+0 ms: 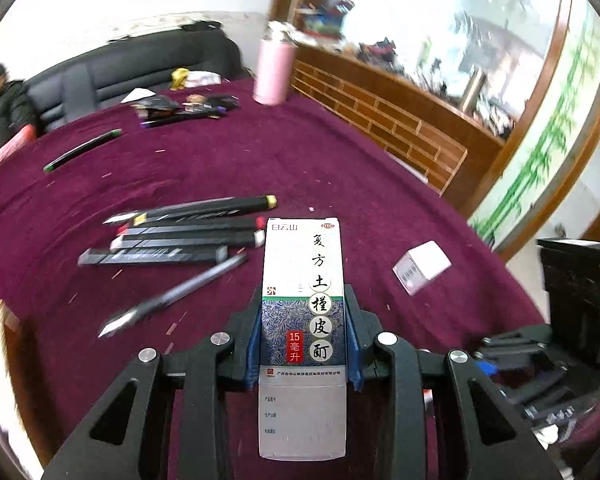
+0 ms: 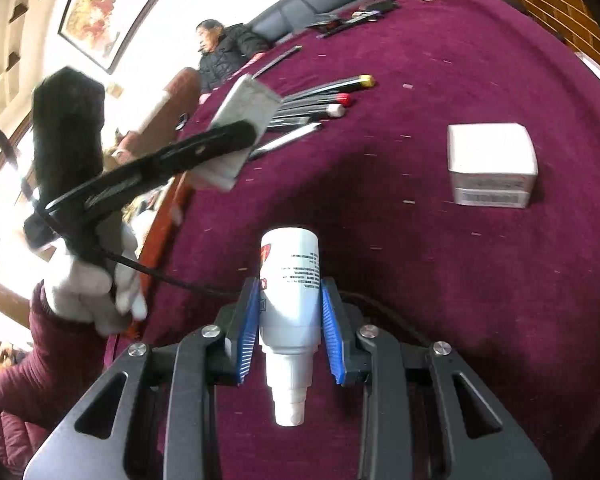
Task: Organize objects
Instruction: 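Carry spray bottle and medicine box into the white tray and open both tools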
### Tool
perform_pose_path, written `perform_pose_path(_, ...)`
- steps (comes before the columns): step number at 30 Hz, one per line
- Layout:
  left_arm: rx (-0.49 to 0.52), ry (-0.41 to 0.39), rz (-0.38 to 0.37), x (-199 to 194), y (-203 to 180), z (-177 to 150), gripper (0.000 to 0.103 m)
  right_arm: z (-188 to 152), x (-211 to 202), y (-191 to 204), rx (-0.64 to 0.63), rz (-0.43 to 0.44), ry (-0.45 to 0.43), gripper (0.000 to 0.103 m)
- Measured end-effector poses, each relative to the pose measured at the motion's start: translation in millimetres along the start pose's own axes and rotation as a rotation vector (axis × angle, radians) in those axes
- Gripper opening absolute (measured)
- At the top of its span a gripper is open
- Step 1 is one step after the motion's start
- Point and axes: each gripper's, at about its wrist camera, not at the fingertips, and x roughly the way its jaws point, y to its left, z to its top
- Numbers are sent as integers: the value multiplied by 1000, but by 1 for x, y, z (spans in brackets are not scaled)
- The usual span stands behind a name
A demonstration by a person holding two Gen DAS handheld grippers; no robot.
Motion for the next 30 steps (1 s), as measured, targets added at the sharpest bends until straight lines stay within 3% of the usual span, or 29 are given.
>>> perform_pose_path(2,-42,-31,-11,-26,9,-15,29,-1,4,18,-38,14,8,28)
perform_pose_path(7,-151,-104,41,-89,43,-60,29,-6,20,81,-186,48,42,28)
perform_pose_path(15,-322,-155,231,-164,121,-132,29,-7,67,190,-476,26,113,28)
perform_pose_path(21,-418,-122,322,-186,167,-175,29,5,121,230,-455,126,195,28)
perform_pose_path(25,-456,-92,319,-189,184,-191,29,0,158,251,-424,179,256,28)
perform_pose_path(30,-484,-43,317,-179,195,-201,29,-15,197,263,-375,166,308,28)
